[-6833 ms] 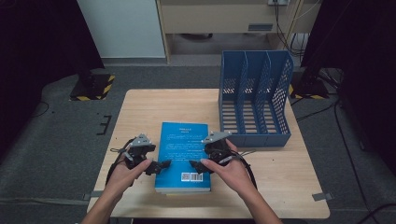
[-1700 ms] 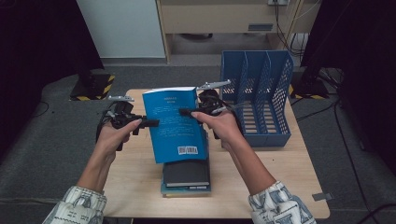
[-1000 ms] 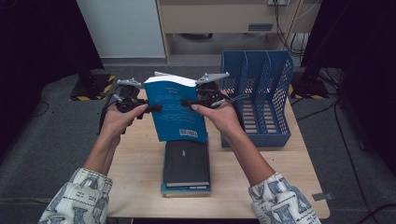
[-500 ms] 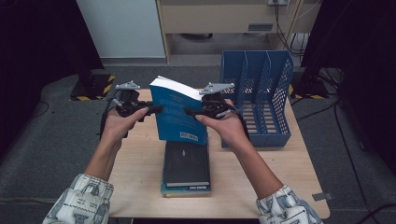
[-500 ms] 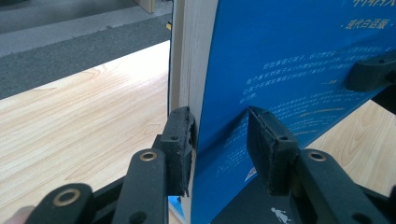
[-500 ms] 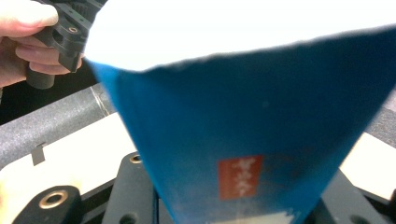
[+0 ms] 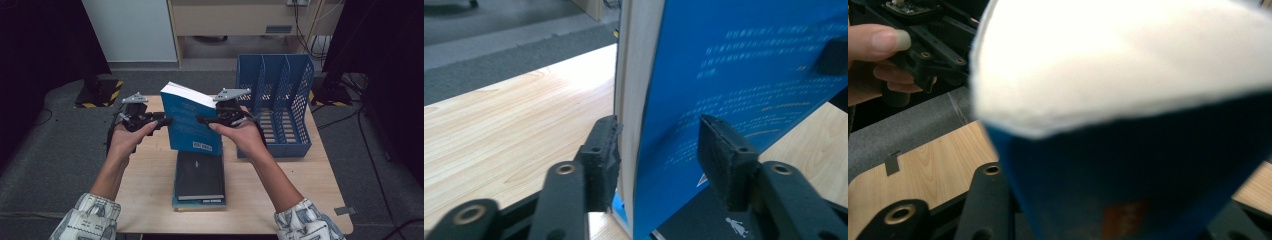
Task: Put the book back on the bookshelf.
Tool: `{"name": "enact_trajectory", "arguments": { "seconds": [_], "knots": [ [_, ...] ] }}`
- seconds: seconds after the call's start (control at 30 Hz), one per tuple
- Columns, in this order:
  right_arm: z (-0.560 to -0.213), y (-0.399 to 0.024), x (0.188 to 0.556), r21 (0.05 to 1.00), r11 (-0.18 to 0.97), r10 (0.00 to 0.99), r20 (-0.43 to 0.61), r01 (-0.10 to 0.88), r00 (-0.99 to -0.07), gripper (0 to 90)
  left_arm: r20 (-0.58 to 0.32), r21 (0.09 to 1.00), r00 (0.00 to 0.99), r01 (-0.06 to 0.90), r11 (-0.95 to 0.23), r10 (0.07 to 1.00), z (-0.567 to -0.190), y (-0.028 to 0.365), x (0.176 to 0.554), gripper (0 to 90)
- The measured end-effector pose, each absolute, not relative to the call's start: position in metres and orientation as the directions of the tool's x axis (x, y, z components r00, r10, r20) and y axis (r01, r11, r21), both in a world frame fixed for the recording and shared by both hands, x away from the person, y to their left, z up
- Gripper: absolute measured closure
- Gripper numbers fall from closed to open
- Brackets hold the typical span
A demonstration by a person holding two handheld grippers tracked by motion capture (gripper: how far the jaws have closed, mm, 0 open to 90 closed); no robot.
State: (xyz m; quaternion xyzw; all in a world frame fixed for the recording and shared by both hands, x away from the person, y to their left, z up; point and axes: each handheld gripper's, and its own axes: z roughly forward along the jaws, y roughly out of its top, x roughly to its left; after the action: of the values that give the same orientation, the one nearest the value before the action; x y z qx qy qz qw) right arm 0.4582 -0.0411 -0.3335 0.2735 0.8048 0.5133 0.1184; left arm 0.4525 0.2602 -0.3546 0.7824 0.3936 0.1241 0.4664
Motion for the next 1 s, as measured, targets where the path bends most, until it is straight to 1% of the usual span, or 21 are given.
{"name": "enact_trajectory", "arguments": {
  "seconds": [0.07, 0.13, 0.33, 0.43, 0.6, 0.63, 0.7, 0.77, 0.9, 1.0],
  "knots": [
    [-0.333, -0.041, 0.458, 0.890, 0.324, 0.563, 0.090, 0.320, -0.821, 55.5, -0.165, 0.831, 0.652, 0.496, -0.252, 0.740, -0.357, 0.262, 0.449, 44.0],
    [-0.333, -0.041, 0.457, 0.888, 0.326, 0.559, 0.097, 0.325, -0.824, 55.7, -0.179, 0.835, 0.626, 0.505, -0.219, 0.759, -0.369, 0.270, 0.438, 36.9],
    [-0.333, -0.042, 0.458, 0.889, 0.327, 0.555, 0.094, 0.320, -0.827, 55.8, -0.150, 0.838, 0.592, 0.501, -0.216, 0.792, -0.396, 0.281, 0.417, 28.7],
    [-0.333, -0.042, 0.457, 0.888, 0.326, 0.554, 0.099, 0.325, -0.826, 55.3, -0.146, 0.832, 0.585, 0.509, -0.220, 0.798, -0.405, 0.283, 0.412, 25.5],
    [-0.332, -0.041, 0.457, 0.887, 0.326, 0.554, 0.101, 0.327, -0.826, 52.9, -0.143, 0.824, 0.543, 0.529, -0.205, 0.827, -0.430, 0.291, 0.396, 19.2],
    [-0.332, -0.041, 0.456, 0.887, 0.327, 0.554, 0.099, 0.326, -0.827, 52.6, -0.129, 0.822, 0.529, 0.530, -0.208, 0.839, -0.435, 0.294, 0.392, 18.5],
    [-0.331, -0.042, 0.456, 0.888, 0.324, 0.552, 0.102, 0.326, -0.828, 51.7, -0.118, 0.831, 0.480, 0.526, -0.178, 0.869, -0.446, 0.301, 0.385, 15.9],
    [-0.331, -0.042, 0.456, 0.890, 0.321, 0.551, 0.101, 0.323, -0.828, 49.9, -0.123, 0.827, 0.447, 0.540, -0.158, 0.886, -0.458, 0.310, 0.382, 15.2],
    [-0.330, -0.040, 0.454, 0.894, 0.315, 0.556, 0.098, 0.318, -0.826, 45.6, -0.086, 0.793, 0.429, 0.576, -0.199, 0.899, -0.474, 0.317, 0.378, 13.0],
    [-0.329, -0.040, 0.454, 0.896, 0.315, 0.558, 0.090, 0.312, -0.825, 46.6, -0.109, 0.777, 0.431, 0.599, -0.194, 0.896, -0.482, 0.316, 0.378, 12.3]
  ]
}}
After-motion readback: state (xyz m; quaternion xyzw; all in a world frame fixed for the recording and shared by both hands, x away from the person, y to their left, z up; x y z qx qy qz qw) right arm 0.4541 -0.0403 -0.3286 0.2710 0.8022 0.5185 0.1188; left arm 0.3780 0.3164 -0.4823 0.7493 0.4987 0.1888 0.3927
